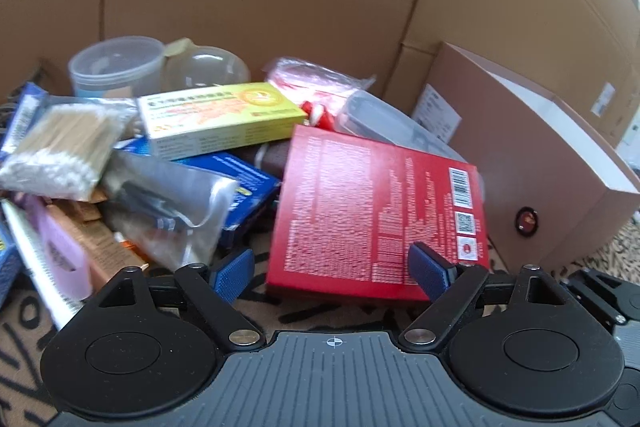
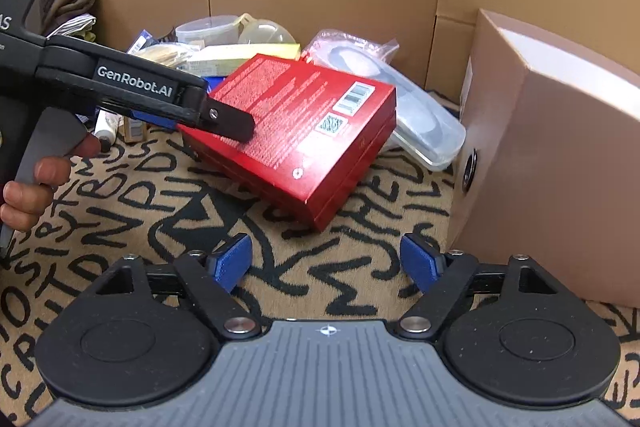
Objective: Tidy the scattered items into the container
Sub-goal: 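Grasp the red box with the right tool while the left tool clamps its other side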
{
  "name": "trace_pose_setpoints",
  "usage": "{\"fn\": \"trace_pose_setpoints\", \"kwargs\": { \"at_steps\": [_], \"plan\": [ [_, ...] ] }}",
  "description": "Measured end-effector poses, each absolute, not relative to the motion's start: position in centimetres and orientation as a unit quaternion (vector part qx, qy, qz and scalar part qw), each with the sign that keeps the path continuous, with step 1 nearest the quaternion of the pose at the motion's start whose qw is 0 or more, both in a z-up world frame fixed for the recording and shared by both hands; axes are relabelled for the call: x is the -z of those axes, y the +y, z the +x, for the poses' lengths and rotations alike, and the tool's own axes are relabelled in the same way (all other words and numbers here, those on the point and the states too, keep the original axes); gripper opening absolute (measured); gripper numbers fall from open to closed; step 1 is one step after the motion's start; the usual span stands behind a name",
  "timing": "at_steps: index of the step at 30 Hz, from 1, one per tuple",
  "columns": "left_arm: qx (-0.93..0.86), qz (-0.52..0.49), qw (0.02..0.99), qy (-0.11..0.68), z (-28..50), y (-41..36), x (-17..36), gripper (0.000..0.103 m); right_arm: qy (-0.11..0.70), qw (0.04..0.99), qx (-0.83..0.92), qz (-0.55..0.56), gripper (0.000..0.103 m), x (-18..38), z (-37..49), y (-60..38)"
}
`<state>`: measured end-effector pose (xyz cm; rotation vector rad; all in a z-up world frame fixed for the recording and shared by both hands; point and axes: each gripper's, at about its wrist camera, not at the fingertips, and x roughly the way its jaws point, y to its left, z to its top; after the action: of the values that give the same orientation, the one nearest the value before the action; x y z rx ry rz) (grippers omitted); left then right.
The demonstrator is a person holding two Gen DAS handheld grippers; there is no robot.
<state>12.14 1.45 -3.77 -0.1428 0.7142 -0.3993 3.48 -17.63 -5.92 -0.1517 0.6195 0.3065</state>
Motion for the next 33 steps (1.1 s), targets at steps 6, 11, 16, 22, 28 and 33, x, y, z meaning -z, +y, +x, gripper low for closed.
{"fn": "trace_pose_setpoints", "kwargs": {
  "at_steps": [6,11,16,22,28,33],
  "plan": [
    [0.201,-0.102,0.907,0.356,13.4,1.7,4.6,0.098,0.294,0.941,-0.146,-0.080,0.075,5.8,4.9,-16.9],
    [0.211,-0.106,0.902,0.360,12.9,1.3,4.4,0.089,0.306,0.935,-0.160,-0.085,0.050,6.0,5.9,-16.4],
    [0.201,-0.088,0.908,0.357,10.6,1.0,3.5,0.081,0.305,0.935,-0.161,-0.082,0.043,5.5,4.8,-16.7],
    [0.217,-0.081,0.904,0.361,5.7,0.0,2.8,0.080,0.312,0.931,-0.176,-0.065,0.040,4.5,0.8,-18.9],
    [0.243,-0.062,0.892,0.376,0.3,-1.6,3.6,0.086,0.296,0.936,-0.183,-0.049,0.039,3.7,-5.1,-22.0],
    [0.213,-0.069,0.902,0.370,-1.1,-0.9,3.7,0.091,0.295,0.941,-0.163,-0.021,0.040,3.9,-6.5,-23.6]
  ]
}}
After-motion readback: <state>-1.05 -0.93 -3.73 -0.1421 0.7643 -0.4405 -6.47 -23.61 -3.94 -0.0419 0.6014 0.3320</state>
